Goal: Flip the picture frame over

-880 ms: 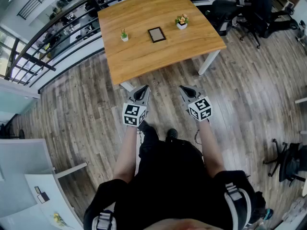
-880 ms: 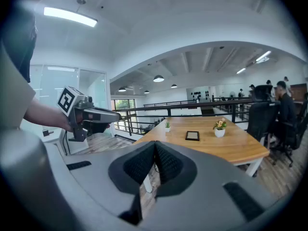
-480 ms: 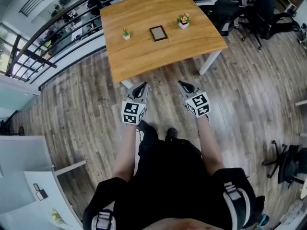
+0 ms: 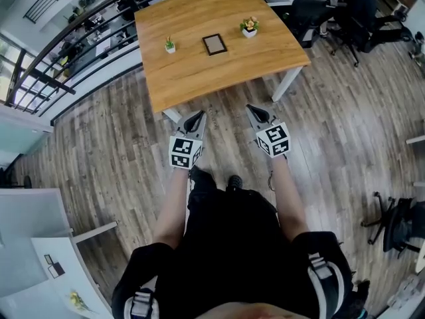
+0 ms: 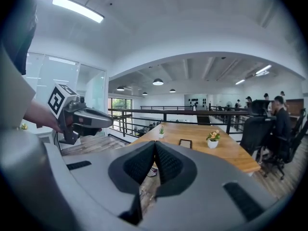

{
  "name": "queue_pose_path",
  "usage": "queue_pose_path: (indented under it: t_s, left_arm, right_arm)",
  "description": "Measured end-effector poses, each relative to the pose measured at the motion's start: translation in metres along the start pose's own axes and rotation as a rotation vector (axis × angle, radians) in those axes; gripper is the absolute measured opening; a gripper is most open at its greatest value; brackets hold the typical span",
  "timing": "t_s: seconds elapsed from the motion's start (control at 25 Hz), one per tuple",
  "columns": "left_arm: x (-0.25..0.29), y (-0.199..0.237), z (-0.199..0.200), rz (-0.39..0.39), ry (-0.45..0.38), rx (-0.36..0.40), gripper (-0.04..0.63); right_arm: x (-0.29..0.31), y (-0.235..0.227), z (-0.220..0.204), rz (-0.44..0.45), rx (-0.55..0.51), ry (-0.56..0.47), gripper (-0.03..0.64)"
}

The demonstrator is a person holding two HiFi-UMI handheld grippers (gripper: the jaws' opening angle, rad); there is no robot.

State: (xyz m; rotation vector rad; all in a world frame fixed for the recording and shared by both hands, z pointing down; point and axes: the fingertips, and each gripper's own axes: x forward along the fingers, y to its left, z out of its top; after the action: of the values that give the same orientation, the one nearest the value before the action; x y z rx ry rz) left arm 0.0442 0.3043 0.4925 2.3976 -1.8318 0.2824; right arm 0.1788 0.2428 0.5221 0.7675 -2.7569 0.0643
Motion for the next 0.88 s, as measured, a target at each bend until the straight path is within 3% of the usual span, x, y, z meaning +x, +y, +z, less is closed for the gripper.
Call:
queue_pose_path:
  t_s: [0.16, 0.48, 0.88]
  left_arm:
    - [-0.002, 0.005, 0.0, 0.053, -0.001, -0.006, 0.028]
    - [-0.008, 0.002, -0.002, 0.034, -0.007, -0.03, 0.029]
    - [-0.017, 0.008, -0.001, 0.033, -0.026, -0.058, 0.031]
  right_arm:
    - [-0.004, -0.005, -0.002, -0.023, -0.004, -0.004, 0.008]
    - [-0.006, 0.003, 0.002, -0.004, -0.009, -0.018, 0.027]
    - [0.0, 0.015, 0.01, 0.018, -0.003, -0.05, 0.149]
